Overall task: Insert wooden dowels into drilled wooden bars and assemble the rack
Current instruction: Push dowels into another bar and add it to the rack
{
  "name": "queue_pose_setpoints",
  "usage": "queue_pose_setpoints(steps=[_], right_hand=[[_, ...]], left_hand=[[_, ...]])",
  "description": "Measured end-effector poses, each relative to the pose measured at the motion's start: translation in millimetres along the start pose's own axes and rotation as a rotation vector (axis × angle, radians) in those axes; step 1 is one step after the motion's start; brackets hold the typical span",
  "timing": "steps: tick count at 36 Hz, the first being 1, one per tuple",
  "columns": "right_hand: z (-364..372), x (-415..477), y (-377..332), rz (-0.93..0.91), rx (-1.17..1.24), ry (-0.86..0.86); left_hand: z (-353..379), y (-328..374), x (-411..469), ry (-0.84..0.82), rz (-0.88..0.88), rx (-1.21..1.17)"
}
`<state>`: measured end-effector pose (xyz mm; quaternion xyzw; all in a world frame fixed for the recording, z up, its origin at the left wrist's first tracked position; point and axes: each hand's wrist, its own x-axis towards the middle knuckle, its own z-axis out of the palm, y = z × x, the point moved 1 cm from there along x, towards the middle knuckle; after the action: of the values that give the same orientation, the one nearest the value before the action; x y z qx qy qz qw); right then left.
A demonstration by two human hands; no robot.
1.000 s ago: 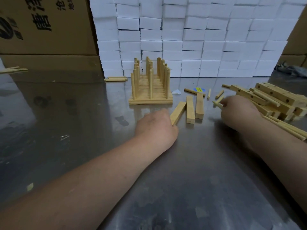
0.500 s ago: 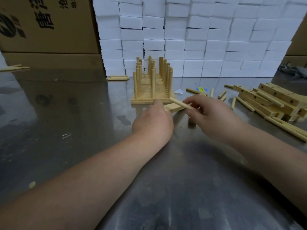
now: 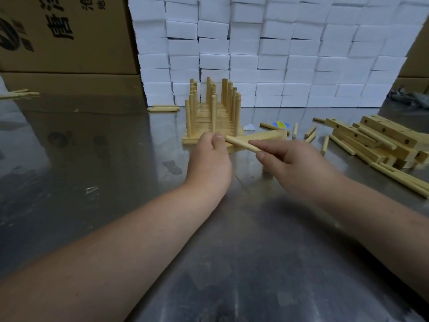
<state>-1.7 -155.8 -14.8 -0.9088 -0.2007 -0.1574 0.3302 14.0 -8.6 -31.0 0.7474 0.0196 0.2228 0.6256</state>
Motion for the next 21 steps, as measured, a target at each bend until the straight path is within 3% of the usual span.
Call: queue_pose_setpoints(steps=[3, 10, 14, 21], right_hand=[[0, -1, -3, -0.033, -0.001, 0.002], [0, -2, -3, -0.066, 0.05, 0.003], [0, -1, -3, -0.07, 0.046, 0.009], [-1, -1, -3, -0.058, 0.033, 0.004]], left_hand=[[0, 0, 0, -0.017, -0.108, -0.065], [-2, 10, 0, -0.139, -0.443, -0.672], [-3, 11, -3, -0.216, -0.54, -0.762], [-3, 13, 0, -0.193, -0.656, -0.857]])
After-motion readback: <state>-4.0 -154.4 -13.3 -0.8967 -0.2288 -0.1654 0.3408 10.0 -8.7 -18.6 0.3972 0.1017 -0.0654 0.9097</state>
